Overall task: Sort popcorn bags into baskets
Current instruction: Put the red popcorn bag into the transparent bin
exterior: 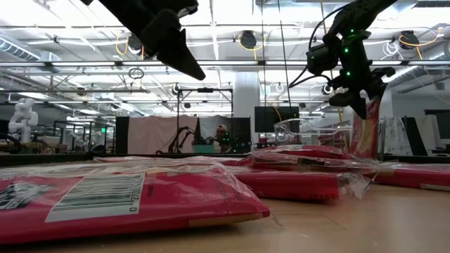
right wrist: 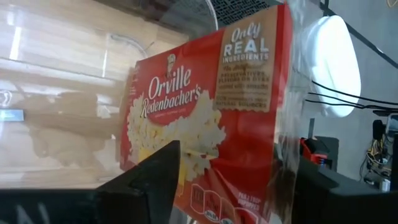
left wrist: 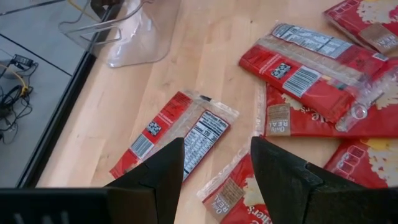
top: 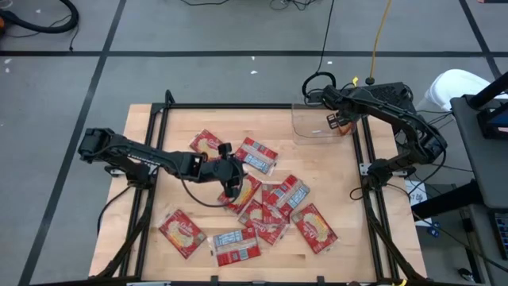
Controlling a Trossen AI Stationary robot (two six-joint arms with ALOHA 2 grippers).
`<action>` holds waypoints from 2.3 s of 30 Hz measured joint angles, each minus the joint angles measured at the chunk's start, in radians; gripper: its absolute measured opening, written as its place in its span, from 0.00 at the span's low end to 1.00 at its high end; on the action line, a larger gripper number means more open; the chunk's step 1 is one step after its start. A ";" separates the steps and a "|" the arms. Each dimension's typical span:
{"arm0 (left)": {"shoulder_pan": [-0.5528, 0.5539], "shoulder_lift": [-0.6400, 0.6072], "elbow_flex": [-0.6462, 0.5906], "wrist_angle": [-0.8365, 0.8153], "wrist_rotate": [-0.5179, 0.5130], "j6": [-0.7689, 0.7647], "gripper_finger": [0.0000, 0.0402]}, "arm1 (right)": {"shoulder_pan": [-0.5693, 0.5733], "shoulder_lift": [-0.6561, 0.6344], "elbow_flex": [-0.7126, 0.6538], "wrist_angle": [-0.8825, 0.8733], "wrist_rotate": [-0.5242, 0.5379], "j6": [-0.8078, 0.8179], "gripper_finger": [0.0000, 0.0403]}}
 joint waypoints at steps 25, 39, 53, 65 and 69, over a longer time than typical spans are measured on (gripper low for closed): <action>0.001 0.000 0.000 0.000 0.000 0.006 0.48 | 0.073 -0.129 0.000 0.269 0.234 -0.227 0.62; 0.020 0.000 0.000 -0.008 -0.001 -0.060 0.48 | 0.442 -0.371 -0.042 0.573 -0.430 -0.270 0.62; -0.066 0.000 -0.031 -0.093 -0.002 -0.339 0.48 | 1.003 -0.369 -0.467 1.290 -0.424 -0.376 0.62; -0.241 0.000 -0.046 -0.079 -0.033 -0.523 0.48 | 1.189 -0.222 -0.507 1.369 -0.287 -0.342 0.62; -0.327 0.038 -0.046 -0.088 -0.082 -0.516 0.49 | 1.213 -0.161 -0.507 1.470 -0.226 -0.351 0.62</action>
